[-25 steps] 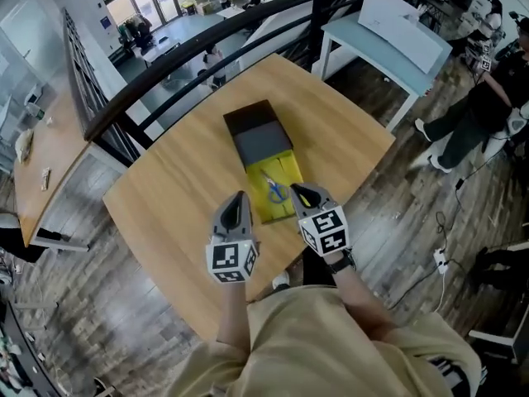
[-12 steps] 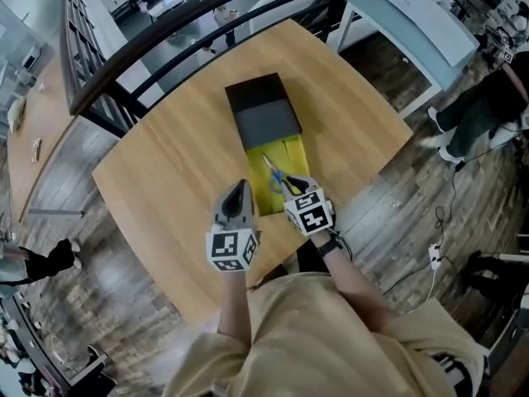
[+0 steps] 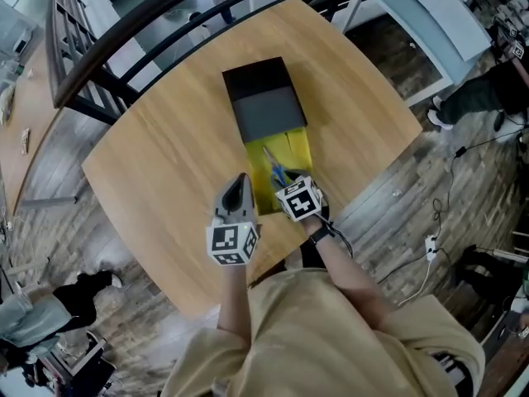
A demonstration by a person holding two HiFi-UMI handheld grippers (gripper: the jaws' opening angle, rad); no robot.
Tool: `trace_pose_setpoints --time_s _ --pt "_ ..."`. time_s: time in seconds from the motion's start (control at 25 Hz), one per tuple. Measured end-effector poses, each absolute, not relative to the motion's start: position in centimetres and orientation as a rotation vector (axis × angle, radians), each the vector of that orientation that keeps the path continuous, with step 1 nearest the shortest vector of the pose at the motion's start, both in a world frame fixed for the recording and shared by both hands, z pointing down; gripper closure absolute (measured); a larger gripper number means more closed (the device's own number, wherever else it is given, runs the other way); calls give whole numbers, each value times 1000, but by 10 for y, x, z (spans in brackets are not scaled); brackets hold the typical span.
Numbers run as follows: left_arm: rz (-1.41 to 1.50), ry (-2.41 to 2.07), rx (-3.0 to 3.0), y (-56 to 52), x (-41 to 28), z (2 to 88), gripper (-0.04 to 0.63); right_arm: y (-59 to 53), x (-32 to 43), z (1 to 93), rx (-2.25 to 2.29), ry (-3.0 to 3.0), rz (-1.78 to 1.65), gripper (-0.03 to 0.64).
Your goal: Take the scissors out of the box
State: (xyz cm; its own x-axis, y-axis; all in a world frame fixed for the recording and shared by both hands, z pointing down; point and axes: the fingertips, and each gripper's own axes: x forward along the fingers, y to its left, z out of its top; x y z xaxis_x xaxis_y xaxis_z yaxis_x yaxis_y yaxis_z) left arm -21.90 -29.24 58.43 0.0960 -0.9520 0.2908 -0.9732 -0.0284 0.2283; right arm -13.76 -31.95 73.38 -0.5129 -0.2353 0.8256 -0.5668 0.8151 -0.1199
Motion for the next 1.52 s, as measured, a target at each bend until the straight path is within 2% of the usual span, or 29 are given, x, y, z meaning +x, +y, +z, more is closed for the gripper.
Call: trace_pose_setpoints --time_s 0.28,0.52,0.8,1.2,1.52 --pt "97 -1883 1980 -299 -225 602 592 -313 -132 782 538 -1964 570 488" --pt "99 -1885 1966 -298 -228 607 592 -331 -136 785 558 -1933 458 489" --pt "93 -1891 1973 -297 -225 602 592 -328 -135 784 536 -1934 437 531" --pt "108 -1950 2003 -278 -234 578 592 -324 -133 736 640 -2053 395 534" --pt "95 -1998 2032 -263 -232 545 592 -323 -124 664 768 -2191 362 534"
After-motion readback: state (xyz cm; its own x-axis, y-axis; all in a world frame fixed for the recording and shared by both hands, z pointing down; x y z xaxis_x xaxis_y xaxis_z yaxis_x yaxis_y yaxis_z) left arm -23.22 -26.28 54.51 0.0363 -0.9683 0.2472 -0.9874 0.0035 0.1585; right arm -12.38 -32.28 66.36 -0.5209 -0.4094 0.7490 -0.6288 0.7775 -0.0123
